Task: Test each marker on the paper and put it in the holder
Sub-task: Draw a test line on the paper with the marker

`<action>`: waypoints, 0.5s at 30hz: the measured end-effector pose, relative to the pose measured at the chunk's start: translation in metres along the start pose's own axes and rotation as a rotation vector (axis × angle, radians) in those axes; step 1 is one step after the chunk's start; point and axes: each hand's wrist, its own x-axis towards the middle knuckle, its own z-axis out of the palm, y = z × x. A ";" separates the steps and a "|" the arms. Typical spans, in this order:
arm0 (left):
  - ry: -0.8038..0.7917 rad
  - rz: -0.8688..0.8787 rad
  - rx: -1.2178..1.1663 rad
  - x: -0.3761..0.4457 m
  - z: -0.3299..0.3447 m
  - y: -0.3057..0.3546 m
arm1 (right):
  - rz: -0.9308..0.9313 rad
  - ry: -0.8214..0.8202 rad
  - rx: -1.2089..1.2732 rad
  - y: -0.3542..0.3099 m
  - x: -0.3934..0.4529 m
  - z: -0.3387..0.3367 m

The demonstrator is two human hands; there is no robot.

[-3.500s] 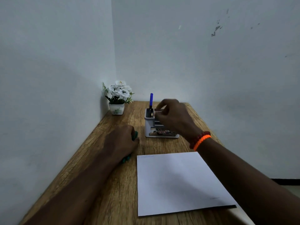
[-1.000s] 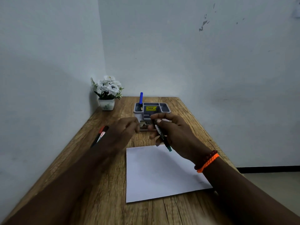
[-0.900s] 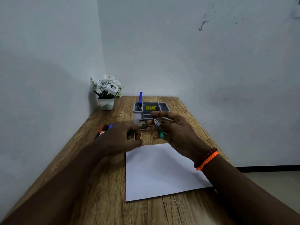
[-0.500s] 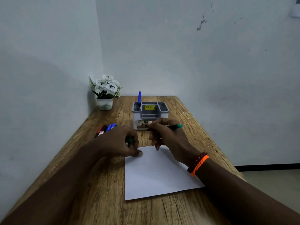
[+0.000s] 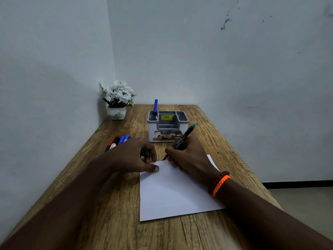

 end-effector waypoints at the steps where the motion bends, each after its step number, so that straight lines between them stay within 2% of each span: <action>1: 0.002 -0.001 0.005 0.000 0.000 0.000 | -0.003 -0.002 -0.005 0.000 0.000 0.000; 15: 0.001 0.019 0.008 0.001 0.002 -0.001 | -0.037 -0.014 -0.043 0.002 0.002 0.002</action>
